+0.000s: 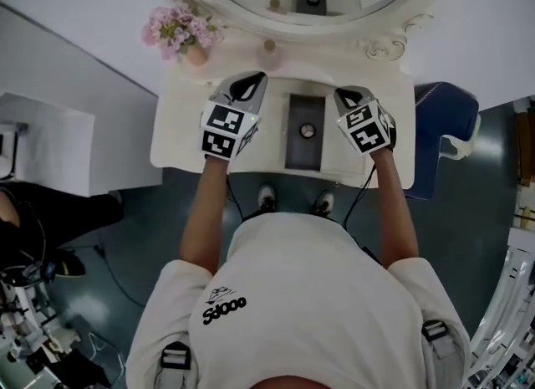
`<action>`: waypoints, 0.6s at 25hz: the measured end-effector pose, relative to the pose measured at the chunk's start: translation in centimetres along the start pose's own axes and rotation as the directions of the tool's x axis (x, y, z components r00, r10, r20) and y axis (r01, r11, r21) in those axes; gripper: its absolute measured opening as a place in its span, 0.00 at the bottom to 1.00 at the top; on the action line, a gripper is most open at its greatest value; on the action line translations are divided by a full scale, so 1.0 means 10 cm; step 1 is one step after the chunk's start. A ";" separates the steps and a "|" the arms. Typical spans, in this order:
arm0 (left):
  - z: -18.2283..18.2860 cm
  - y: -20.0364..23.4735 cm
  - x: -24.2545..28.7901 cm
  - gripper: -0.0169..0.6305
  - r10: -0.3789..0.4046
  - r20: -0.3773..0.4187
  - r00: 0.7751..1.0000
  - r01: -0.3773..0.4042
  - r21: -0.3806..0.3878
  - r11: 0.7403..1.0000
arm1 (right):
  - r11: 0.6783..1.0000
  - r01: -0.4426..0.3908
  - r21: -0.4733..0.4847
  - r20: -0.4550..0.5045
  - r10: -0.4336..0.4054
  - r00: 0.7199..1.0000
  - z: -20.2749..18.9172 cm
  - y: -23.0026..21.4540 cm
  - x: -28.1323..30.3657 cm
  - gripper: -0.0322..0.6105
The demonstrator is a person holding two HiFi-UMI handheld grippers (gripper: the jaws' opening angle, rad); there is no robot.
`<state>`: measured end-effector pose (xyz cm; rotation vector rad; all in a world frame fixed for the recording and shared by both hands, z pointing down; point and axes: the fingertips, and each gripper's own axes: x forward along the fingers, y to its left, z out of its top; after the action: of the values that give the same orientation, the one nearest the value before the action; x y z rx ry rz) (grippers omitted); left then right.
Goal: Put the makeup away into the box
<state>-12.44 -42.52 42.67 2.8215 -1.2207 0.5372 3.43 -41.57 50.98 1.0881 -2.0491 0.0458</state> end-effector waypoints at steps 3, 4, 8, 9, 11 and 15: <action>0.38 -0.03 0.03 0.05 0.002 0.072 0.997 -0.005 0.045 0.999 | 0.995 0.075 0.063 0.107 -0.082 0.991 0.23 -0.33 -0.41 0.05; 0.51 -0.05 0.03 0.05 0.000 0.094 0.996 -0.006 0.059 0.998 | 0.992 0.098 0.082 0.141 -0.109 0.984 0.29 -0.44 -0.55 0.05; 0.98 -0.18 0.01 0.05 -0.016 0.182 0.983 -0.006 0.117 0.993 | 0.972 0.174 0.158 0.269 -0.212 0.940 0.53 -0.79 -1.11 0.05; 1.08 -0.22 0.00 0.05 -0.023 0.200 0.980 -0.003 0.130 0.992 | 0.966 0.191 0.173 0.295 -0.236 0.926 0.58 -0.87 -1.24 0.05; 1.27 -0.30 -0.01 0.05 -0.036 0.232 0.972 0.000 0.153 0.988 | 0.955 0.226 0.190 0.337 -0.279 0.899 0.65 -1.00 -1.48 0.05; 1.56 -0.41 -0.04 0.05 -0.057 0.283 0.958 0.002 0.191 0.982 | 0.938 0.286 0.197 0.383 -0.342 0.858 0.71 -1.16 -1.87 0.05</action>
<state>-5.04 -41.73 28.33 3.1632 -1.2242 0.2587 13.01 -38.76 30.15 1.6208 -2.2268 -0.2371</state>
